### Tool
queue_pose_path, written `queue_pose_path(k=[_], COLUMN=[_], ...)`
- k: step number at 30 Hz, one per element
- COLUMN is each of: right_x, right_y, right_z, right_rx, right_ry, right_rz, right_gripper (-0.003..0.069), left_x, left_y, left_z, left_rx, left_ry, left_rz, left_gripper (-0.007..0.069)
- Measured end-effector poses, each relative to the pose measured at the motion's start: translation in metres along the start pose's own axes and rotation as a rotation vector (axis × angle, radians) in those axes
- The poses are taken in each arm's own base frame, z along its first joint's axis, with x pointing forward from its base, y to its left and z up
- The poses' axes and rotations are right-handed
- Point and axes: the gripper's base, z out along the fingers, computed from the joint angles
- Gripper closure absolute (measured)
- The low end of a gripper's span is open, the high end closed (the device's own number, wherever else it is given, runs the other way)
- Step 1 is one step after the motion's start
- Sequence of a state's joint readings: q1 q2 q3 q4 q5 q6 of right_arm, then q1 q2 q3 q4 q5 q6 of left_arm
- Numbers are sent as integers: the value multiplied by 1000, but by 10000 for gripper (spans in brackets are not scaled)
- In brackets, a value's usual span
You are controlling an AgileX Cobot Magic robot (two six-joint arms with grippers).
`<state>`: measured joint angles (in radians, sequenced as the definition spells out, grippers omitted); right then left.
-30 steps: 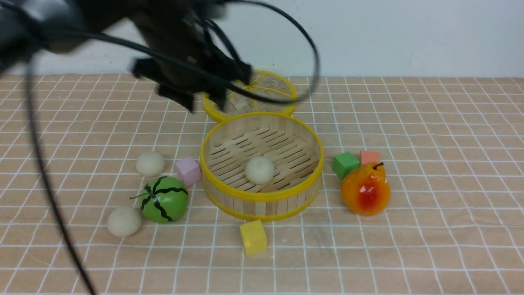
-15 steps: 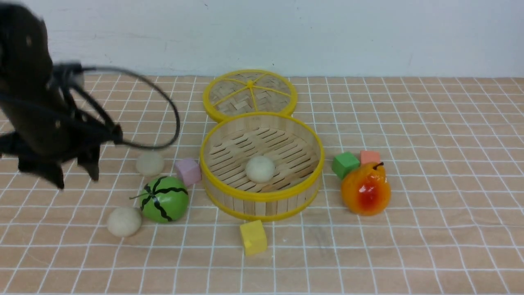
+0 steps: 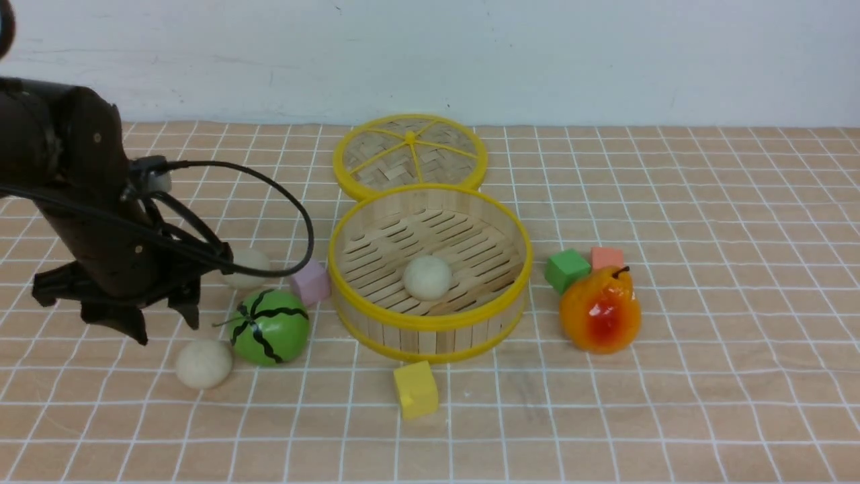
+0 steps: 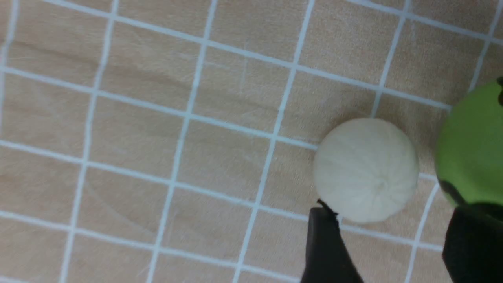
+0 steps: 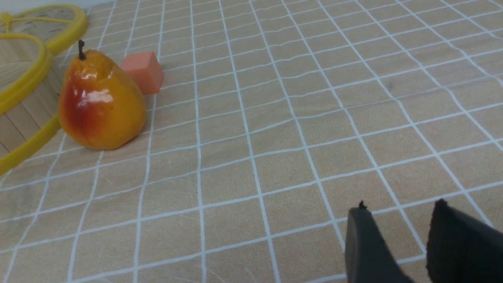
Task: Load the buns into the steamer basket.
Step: Use the left arm to grab a steamed stuffed bun, then use the left arm to put the steamed stuffed bun into the steamer
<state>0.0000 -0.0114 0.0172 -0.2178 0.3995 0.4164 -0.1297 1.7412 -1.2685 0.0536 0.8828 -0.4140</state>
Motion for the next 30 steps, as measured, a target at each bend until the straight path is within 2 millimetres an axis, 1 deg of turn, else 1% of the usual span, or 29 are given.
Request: queue_pose_path(k=[5, 6, 7, 8, 9, 10, 12, 14, 15, 16, 17, 18, 20, 23, 24, 26, 27, 28, 30], right_x=[0, 0, 0, 0, 0, 0, 0, 0, 0, 0, 0, 0, 0, 0, 0, 0, 0, 0, 0], right_y=[0, 0, 0, 0, 0, 0, 0, 0, 0, 0, 0, 0, 0, 0, 0, 0, 0, 0, 0], right_z=[0, 0, 0, 0, 0, 0, 0, 0, 0, 0, 0, 0, 0, 0, 0, 0, 0, 0, 0], right_rx=[0, 0, 0, 0, 0, 0, 0, 0, 0, 0, 0, 0, 0, 0, 0, 0, 0, 0, 0], right_ry=[0, 0, 0, 0, 0, 0, 0, 0, 0, 0, 0, 0, 0, 0, 0, 0, 0, 0, 0], right_rz=[0, 0, 0, 0, 0, 0, 0, 0, 0, 0, 0, 0, 0, 0, 0, 0, 0, 0, 0], right_gripper=[418, 418, 418, 418, 418, 418, 418, 418, 418, 418, 418, 418, 418, 418, 418, 418, 418, 418, 418], left_x=[-2, -2, -2, -2, -2, -2, -1, -2, -2, -2, -2, -2, -1, -1, -1, -6, -7, -13, -23], left_y=[-3, -3, -4, -4, -4, -4, -4, -4, -4, -5, -5, -5, -4, -4, -4, -4, -5, -6, -9], left_z=[26, 27, 34, 35, 42, 44, 47, 48, 48, 48, 48, 48, 48, 43, 43, 29, 28, 14, -4], left_rx=[-1, -1, -2, -3, -6, -7, -9, -7, -7, -6, -6, -6, -9, -19, -21, -28, -27, -28, -20], left_ry=[33, 34, 43, 45, 55, 57, 65, 62, 62, 61, 61, 61, 68, 83, 84, 86, 81, 78, 54], left_rz=[-8, -9, -10, -10, -10, -10, -10, -11, -11, -12, -12, -12, -12, -8, -7, 10, 12, 30, 37], left_gripper=[253, 254, 268, 270, 291, 303, 337, 387, 393, 445, 476, 482, 563, 627, 629, 635, 635, 635, 635])
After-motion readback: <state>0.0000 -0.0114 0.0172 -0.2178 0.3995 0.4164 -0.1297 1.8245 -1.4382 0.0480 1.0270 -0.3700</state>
